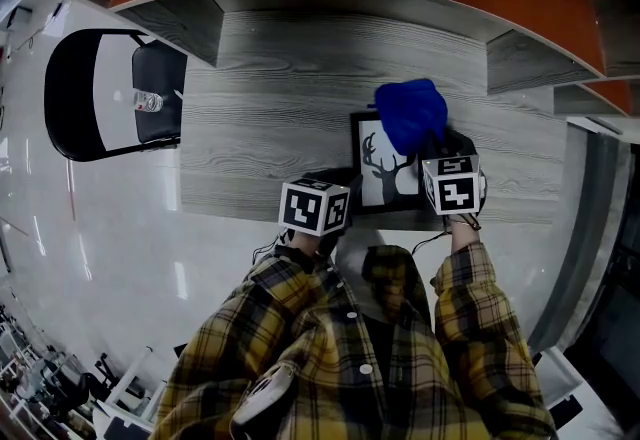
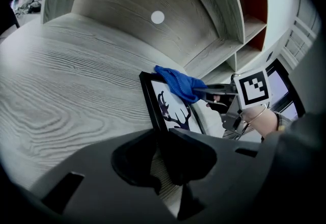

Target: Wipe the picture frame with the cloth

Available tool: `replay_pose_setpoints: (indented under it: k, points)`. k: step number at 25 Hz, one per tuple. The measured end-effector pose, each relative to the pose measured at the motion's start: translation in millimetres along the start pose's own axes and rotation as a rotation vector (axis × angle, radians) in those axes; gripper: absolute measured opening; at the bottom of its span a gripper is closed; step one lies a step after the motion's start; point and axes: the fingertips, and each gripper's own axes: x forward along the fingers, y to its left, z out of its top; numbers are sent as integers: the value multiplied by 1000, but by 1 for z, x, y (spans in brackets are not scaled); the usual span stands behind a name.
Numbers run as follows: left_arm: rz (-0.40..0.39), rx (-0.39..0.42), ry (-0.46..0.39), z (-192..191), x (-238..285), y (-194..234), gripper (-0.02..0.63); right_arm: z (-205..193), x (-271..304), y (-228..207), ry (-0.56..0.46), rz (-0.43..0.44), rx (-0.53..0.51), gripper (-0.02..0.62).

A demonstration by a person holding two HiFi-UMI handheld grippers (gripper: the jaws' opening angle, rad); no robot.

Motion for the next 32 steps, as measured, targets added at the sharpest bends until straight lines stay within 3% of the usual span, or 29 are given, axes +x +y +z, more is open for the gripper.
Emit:
replay_pose_setpoints:
  k: [2,8,12,17,20,32]
  points:
    - [-2,1,1,0,0,0,80,16,-12,14,-64,50,33,41]
    - [-3,-4,0,0,0,-2,78,79,-58,90,-259,325,199,41]
    - [0,-8,0,-2,1,0,80,85,-58,124,-252,450,319,41]
    - [-5,-1,-5,1,0,-1,80,26,-22,139,-41,391,158,41]
    - [-5,1,-6,1,-1,0,80,-2,-13,135,26,336,66,41]
    - [-9,-13,0,-2,0,1,80,-36,-15,78,58,200,103,41]
